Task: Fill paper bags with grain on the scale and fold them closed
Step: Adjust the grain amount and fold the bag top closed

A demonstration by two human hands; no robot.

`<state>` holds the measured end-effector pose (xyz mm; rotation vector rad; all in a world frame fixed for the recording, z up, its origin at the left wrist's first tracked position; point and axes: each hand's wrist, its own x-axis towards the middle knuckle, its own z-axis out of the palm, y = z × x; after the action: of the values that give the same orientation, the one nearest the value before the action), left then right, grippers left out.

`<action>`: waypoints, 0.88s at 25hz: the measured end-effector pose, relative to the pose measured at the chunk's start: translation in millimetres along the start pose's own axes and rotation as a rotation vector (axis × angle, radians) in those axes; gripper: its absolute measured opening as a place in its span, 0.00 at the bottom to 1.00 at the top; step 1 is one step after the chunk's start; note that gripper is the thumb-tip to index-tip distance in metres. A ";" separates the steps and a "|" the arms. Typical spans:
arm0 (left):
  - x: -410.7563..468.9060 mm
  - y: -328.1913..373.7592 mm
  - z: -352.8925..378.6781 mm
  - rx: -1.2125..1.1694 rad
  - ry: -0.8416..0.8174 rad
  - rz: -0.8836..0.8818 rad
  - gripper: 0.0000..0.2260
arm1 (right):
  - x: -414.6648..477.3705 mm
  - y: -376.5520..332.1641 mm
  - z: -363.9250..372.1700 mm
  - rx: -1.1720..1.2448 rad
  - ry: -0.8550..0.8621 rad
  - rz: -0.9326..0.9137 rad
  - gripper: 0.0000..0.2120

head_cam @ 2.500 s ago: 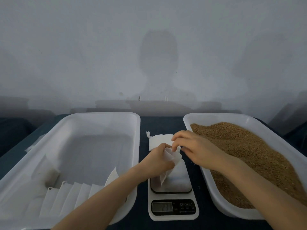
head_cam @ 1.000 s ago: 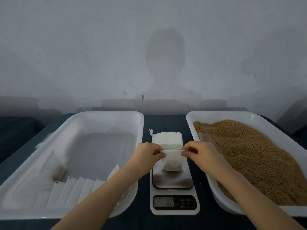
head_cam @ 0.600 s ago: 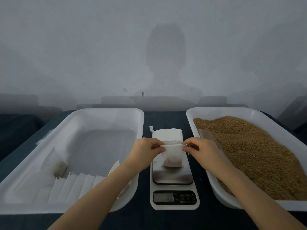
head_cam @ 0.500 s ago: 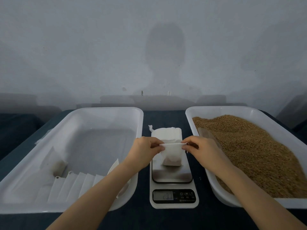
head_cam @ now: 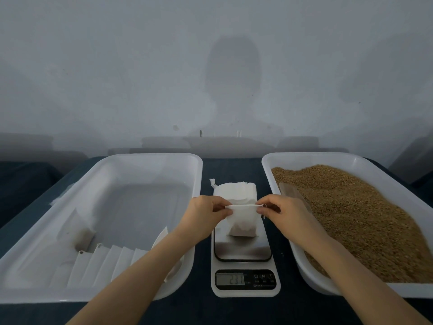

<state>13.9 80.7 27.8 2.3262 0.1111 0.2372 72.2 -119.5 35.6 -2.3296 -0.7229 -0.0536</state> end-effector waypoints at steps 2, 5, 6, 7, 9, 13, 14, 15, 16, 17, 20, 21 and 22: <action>0.1 0.2 0.3 -0.002 0.003 0.005 0.08 | 0.1 0.7 0.3 0.002 0.004 -0.003 0.09; 0.4 -0.1 0.6 0.001 0.007 0.012 0.08 | 0.4 1.3 0.8 -0.002 0.003 0.001 0.09; 0.4 0.1 0.5 0.000 0.010 0.012 0.08 | 0.5 1.6 1.1 -0.003 0.003 0.001 0.10; 0.7 -0.6 0.5 -0.001 0.012 0.013 0.08 | 0.7 1.8 1.3 -0.002 0.003 0.001 0.10; 0.4 -1.6 1.0 0.000 0.013 0.015 0.08 | 0.7 1.9 1.5 0.001 -0.001 0.004 0.10; 0.6 -2.3 1.1 0.025 0.008 0.016 0.08 | -0.6 0.8 0.7 0.005 0.004 -0.004 0.08; -0.4 -0.9 0.7 0.029 0.001 0.014 0.08 | -0.9 0.2 0.2 0.004 0.009 -0.015 0.08; 0.1 -0.8 0.8 0.036 -0.020 0.018 0.09 | -1.5 -0.4 -0.2 0.006 0.014 -0.026 0.07; 0.2 -0.1 1.4 0.058 -0.047 0.024 0.10 | -2.2 -1.1 -0.5 0.013 0.016 -0.037 0.06; 0.9 0.8 2.8 0.097 -0.094 0.035 0.13 | -3.0 -2.4 -0.8 0.022 0.015 -0.050 0.05; -0.6 11.4 6.6 0.193 -0.171 0.074 0.04 | -4.4 -7.8 -0.6 0.080 -0.018 -0.090 0.04; 0.5 13.7 4.7 0.195 -0.161 0.075 0.09 | -4.4 -8.8 -0.2 0.115 -0.019 -0.099 0.04; 1.6 14.4 0.1 0.192 -0.132 0.067 0.15 | -4.2 -9.1 0.1 0.149 -0.005 -0.102 0.04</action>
<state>15.7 71.0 38.4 2.5316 -0.0109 0.1094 63.9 -115.9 40.1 -2.1516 -0.8191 -0.0384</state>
